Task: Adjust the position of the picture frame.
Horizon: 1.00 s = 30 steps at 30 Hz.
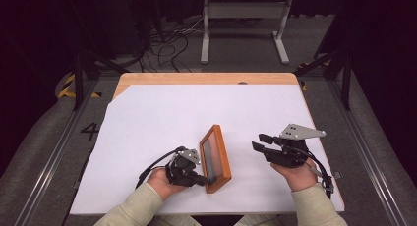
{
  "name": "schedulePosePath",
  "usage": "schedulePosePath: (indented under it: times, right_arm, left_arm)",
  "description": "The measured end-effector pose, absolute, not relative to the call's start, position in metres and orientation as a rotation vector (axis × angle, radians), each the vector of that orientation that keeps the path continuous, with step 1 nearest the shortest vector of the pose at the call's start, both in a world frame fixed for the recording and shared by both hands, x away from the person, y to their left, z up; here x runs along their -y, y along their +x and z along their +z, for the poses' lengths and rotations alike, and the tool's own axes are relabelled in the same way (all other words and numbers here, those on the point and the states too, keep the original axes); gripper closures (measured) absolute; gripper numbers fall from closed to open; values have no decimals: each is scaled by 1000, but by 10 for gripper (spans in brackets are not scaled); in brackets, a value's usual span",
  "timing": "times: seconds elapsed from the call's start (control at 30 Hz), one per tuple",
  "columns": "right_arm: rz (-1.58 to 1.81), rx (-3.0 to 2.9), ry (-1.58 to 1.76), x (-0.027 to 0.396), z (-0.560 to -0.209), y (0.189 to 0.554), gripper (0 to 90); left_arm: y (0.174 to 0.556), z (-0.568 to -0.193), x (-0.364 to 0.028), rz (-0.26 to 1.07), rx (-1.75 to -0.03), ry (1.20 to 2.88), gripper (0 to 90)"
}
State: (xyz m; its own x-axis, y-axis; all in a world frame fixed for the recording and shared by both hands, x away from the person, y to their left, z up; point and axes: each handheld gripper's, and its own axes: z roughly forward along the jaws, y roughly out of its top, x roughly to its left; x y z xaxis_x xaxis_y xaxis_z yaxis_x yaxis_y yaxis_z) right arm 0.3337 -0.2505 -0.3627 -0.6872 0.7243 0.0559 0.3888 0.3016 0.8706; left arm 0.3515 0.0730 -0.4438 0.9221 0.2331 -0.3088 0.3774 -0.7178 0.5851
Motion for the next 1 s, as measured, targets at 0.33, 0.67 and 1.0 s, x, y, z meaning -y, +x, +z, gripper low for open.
schedulePosePath:
  times: [0.33, 0.67, 1.0]
  right_arm:
    - [1399, -2327, 1148, 240, -351, 337, 444]
    - [1372, -2459, 1108, 213, -336, 343, 294]
    - [1304, -2520, 1125, 186, -331, 356, 256]
  left_arm:
    - [357, -434, -92, -264, -463, 2319, 825]
    - [367, -419, -127, -121, -581, 2200, 676]
    - [374, -417, -148, -4, -691, 2152, 585]
